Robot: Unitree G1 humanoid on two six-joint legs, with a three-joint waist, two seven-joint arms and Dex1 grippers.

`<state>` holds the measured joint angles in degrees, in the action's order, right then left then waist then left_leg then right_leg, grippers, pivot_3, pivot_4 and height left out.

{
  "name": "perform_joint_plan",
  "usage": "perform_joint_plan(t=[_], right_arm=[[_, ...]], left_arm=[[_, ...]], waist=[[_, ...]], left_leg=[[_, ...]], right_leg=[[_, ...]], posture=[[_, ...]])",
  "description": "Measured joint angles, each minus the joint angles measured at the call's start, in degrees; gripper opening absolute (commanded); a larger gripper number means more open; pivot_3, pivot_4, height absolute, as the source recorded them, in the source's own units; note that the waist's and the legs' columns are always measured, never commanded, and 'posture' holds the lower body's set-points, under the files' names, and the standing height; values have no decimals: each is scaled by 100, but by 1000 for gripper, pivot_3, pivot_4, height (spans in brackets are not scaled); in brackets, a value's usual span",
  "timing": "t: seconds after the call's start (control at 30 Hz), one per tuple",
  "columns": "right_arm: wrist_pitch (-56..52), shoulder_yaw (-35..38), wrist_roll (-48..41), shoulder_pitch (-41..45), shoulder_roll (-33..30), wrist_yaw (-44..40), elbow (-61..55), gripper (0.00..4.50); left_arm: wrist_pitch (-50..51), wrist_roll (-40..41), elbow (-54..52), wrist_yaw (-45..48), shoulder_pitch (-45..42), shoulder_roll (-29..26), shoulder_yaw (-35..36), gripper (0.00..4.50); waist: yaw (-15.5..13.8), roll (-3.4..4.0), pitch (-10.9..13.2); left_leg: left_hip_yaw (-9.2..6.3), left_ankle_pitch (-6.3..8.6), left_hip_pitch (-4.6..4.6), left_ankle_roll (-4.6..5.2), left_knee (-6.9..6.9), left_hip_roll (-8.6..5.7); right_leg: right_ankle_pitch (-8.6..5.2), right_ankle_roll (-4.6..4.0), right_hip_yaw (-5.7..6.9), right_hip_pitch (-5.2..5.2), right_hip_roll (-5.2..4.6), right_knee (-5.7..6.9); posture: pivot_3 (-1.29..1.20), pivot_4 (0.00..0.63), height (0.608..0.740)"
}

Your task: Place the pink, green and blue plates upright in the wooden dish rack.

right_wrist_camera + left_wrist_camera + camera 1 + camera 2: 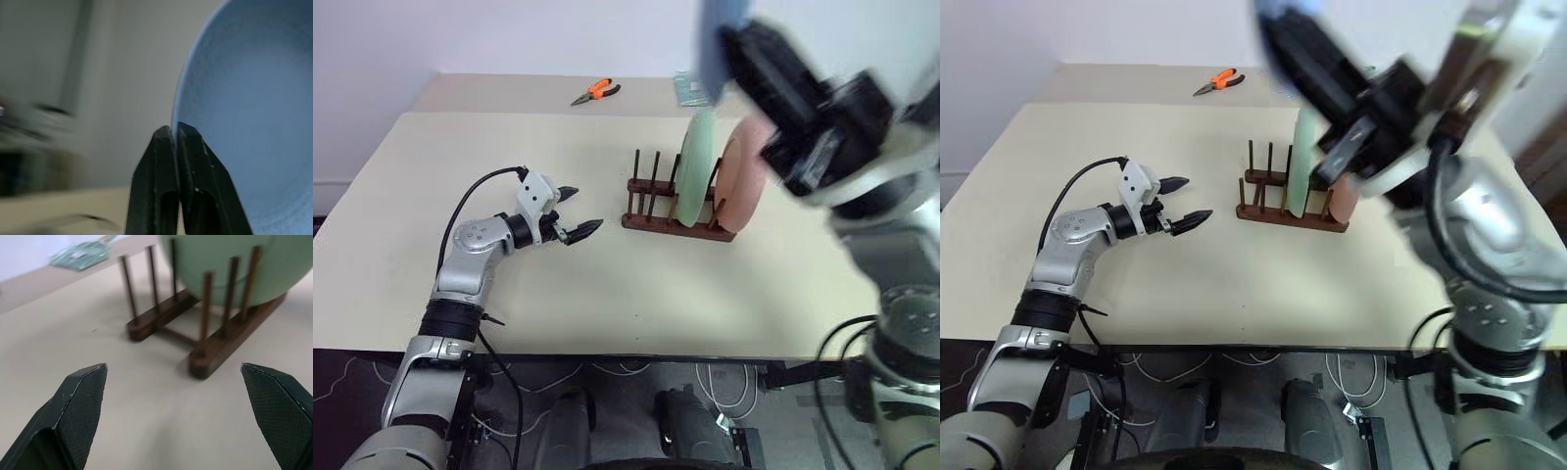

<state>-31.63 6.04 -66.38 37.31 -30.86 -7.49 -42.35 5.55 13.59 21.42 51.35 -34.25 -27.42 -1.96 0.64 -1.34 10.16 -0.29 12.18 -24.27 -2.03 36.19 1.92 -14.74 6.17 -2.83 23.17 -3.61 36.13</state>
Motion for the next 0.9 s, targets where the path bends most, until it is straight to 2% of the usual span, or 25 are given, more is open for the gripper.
perform_joint_plan(t=[0.13, 0.2, 0.5, 0.87, 0.9], right_arm=[[-127, -428, -620, -4, 967, 445, 621, 16], [-141, -519, -617, -6, 1134, 449, 1003, 16], [-300, -470, -348, -65, 1357, 21, 2439, 16], [-567, -151, -119, -63, 1625, -34, 3276, 16], [-573, -97, -116, -30, 1641, -17, 3360, 288]], left_arm=[[23, 23, 61, 212, 138, -199, 79, 4500], [94, 81, -76, 318, 296, -265, 103, 4500], [622, 218, -956, 326, 844, -461, 159, 4500], [892, 322, -1369, 183, 935, -437, 228, 4500], [901, 324, -1373, 175, 935, -423, 228, 4500]], waist=[[4, -5, 1], [10, -5, 2], [30, -4, 2], [31, -4, 3], [32, -3, 3]], left_leg=[[5, 0, -15, 0, 8, -6], [5, 0, -13, 0, 6, -5], [4, 0, -12, 0, -2, 1], [6, 0, -13, 0, -3, 1], [6, 0, -13, 0, -3, 1]], right_leg=[[1, 0, -1, 8, -9, -2], [1, 0, -1, 11, -6, -1], [2, 1, 0, 20, 5, 6], [2, 2, 0, 22, 5, 5], [2, 2, 0, 23, 5, 5]], posture=[[0, 150, 726], [0, 150, 726], [0, 150, 726], [0, 150, 726], [0, 150, 726]])
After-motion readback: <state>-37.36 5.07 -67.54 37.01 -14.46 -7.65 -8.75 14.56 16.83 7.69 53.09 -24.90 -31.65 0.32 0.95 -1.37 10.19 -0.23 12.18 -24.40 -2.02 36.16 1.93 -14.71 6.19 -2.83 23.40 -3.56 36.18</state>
